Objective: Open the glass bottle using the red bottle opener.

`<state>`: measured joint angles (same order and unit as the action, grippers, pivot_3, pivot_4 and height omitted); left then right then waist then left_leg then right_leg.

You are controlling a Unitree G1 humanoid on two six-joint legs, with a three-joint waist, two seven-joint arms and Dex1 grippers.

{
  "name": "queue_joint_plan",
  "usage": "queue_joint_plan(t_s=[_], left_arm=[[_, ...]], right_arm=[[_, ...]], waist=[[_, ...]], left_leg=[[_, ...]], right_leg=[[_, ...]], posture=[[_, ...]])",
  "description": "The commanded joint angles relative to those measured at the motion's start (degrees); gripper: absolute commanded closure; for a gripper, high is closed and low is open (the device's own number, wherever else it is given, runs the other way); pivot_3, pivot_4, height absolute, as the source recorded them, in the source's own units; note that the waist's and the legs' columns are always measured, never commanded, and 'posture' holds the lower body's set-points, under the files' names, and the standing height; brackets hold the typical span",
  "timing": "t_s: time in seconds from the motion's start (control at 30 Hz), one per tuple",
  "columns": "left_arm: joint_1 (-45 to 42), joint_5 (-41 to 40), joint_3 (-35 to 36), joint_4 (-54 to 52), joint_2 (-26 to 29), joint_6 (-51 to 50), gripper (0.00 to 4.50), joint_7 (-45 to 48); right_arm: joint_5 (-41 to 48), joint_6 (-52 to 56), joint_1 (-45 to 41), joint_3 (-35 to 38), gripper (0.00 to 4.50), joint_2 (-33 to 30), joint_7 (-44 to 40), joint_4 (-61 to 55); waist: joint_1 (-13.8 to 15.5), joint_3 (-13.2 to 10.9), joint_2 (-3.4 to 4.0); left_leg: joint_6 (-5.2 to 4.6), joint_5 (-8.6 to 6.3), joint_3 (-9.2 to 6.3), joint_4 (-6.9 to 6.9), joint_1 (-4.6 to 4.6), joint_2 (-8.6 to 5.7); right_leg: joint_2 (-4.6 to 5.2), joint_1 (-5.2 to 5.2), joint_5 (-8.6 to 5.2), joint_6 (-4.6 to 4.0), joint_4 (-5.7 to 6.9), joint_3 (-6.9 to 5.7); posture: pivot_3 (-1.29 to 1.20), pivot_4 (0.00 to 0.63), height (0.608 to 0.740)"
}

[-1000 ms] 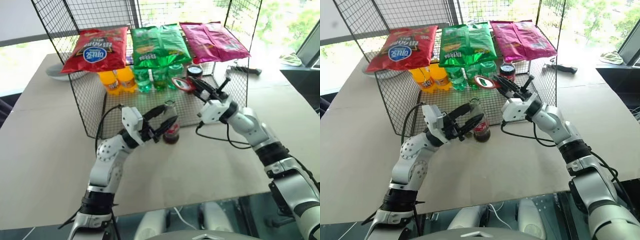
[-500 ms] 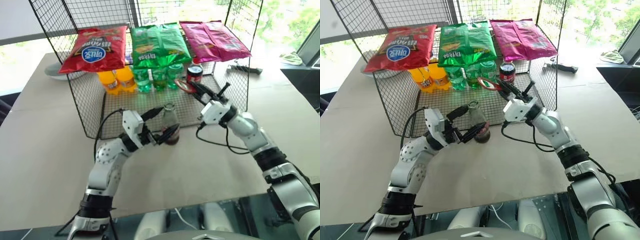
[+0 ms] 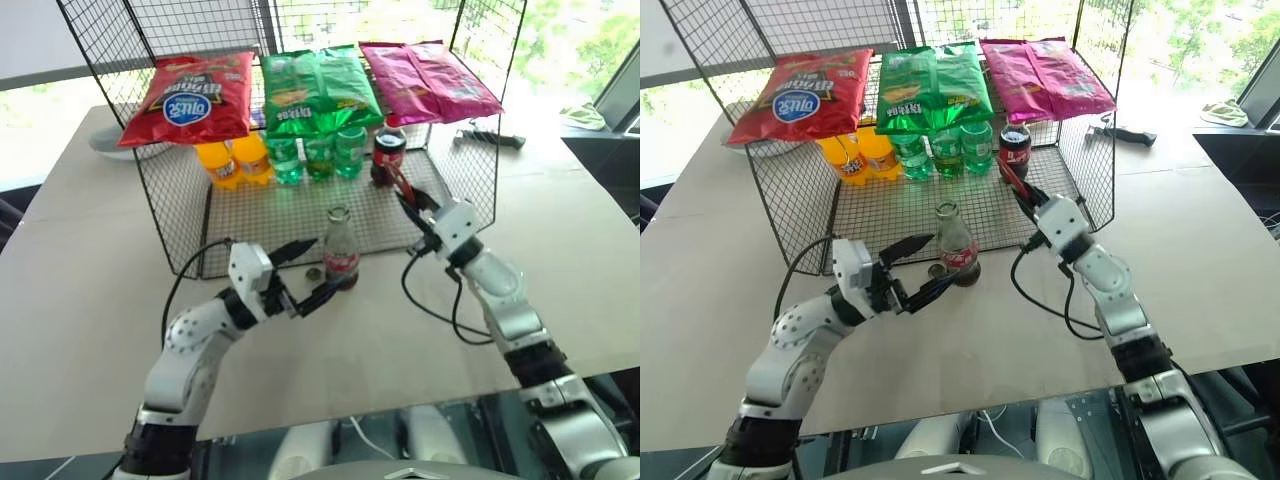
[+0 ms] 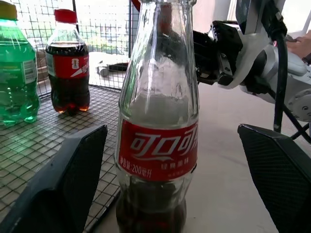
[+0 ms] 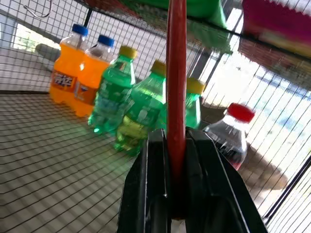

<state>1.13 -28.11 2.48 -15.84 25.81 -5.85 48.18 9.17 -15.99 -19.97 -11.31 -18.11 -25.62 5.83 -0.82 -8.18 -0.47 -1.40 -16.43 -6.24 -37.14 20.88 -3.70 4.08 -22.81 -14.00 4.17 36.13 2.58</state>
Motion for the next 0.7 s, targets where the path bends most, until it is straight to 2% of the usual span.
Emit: queue_joint_plan(t_s=[0.03, 0.17, 0.3, 0.4, 0.53, 0.57, 0.6, 0.63, 0.7], left_arm=[[2.7, -0.1, 2.8, -3.0, 1.0, 1.3, 0.05, -0.5], [7.6, -0.9, 5.6, -4.8, 1.4, 1.2, 0.05, -1.5], [12.3, -1.0, 7.3, -6.0, 1.8, 1.2, 0.05, -1.4], [19.4, 0.2, 10.2, -5.9, 1.9, 3.2, 0.05, -1.0], [23.4, 0.0, 14.4, -4.1, 2.0, 5.4, 0.05, -0.9], [23.9, -0.2, 15.2, -3.6, 2.1, 5.5, 0.00, -1.1], [24.3, 0.0, 15.7, -3.3, 2.2, 5.6, 0.00, -1.3], [24.7, 0.1, 16.2, -3.0, 2.3, 5.4, 0.00, -1.4], [25.4, 0.2, 16.7, -2.5, 2.5, 4.5, 0.00, -1.2]], right_arm=[[7.4, 9.4, 4.4, 1.8, 4.50, -1.3, -4.0, -9.2], [15.0, 22.4, 10.7, 4.4, 4.50, -3.7, -5.7, -16.5], [18.8, 31.4, 13.4, 6.2, 4.50, -5.9, -6.2, -20.1], [23.1, 39.1, 15.2, 7.6, 4.50, -8.2, -7.1, -22.0], [26.6, 46.2, 16.6, 7.5, 4.50, -10.7, -9.0, -24.7], [26.5, 46.7, 16.9, 7.4, 3.64, -11.0, -9.3, -25.0], [26.3, 46.9, 17.2, 7.4, 3.55, -11.1, -9.4, -25.2], [26.2, 47.3, 17.4, 7.6, 3.24, -11.2, -9.5, -25.3], [25.6, 47.9, 17.3, 8.1, 2.21, -11.3, -9.6, -25.1]], waist=[[0.0, 0.0, 0.01], [0.2, 0.0, 0.01], [0.2, 0.0, 0.02], [0.1, 0.0, 0.02], [0.2, 0.0, 0.02], [0.3, 0.0, 0.02], [0.7, -0.1, 0.03], [0.8, 0.0, 0.02], [0.8, 0.0, -0.01]], left_leg=[[0.00, 0.00, 0.00, 0.00, 0.00, 0.00], [-0.02, -0.02, -0.03, -0.01, 0.01, -0.01], [-0.25, -0.15, -0.03, -0.01, 0.00, -0.01], [-0.25, -0.16, -0.04, 0.00, 0.00, 0.01], [-0.28, -0.19, -0.04, 0.10, 0.03, 0.04], [-0.28, -0.19, -0.05, 0.10, 0.05, 0.04], [-0.28, -0.19, -0.06, 0.09, 0.08, 0.04], [-0.30, -0.19, -0.15, 0.07, 0.11, 0.02], [-0.31, -0.20, -0.15, 0.02, 0.10, 0.00]], right_leg=[[0.01, 0.01, 0.00, 0.00, 0.00, -0.01], [0.06, 0.03, 0.00, 0.00, -0.04, -0.04], [0.08, 0.04, 0.00, 0.01, -0.06, -0.04], [0.09, 0.05, 0.00, 0.01, -0.05, -0.06], [0.27, 0.05, 0.00, 0.00, -0.23, -0.06], [0.29, 0.05, 0.00, 0.00, -0.24, -0.10], [0.29, 0.05, 0.00, 0.00, -0.24, -0.13], [0.38, 0.04, 0.00, 0.00, -0.24, -0.27], [0.39, 0.09, -0.01, 0.01, -0.24, -0.28]], posture=[[0.00, 0.150, 0.740], [0.00, 0.150, 0.740], [0.00, 0.150, 0.740], [0.00, 0.150, 0.740], [0.00, 0.150, 0.740], [0.00, 0.150, 0.740], [0.00, 0.150, 0.740], [0.00, 0.150, 0.740], [0.00, 0.150, 0.740]])
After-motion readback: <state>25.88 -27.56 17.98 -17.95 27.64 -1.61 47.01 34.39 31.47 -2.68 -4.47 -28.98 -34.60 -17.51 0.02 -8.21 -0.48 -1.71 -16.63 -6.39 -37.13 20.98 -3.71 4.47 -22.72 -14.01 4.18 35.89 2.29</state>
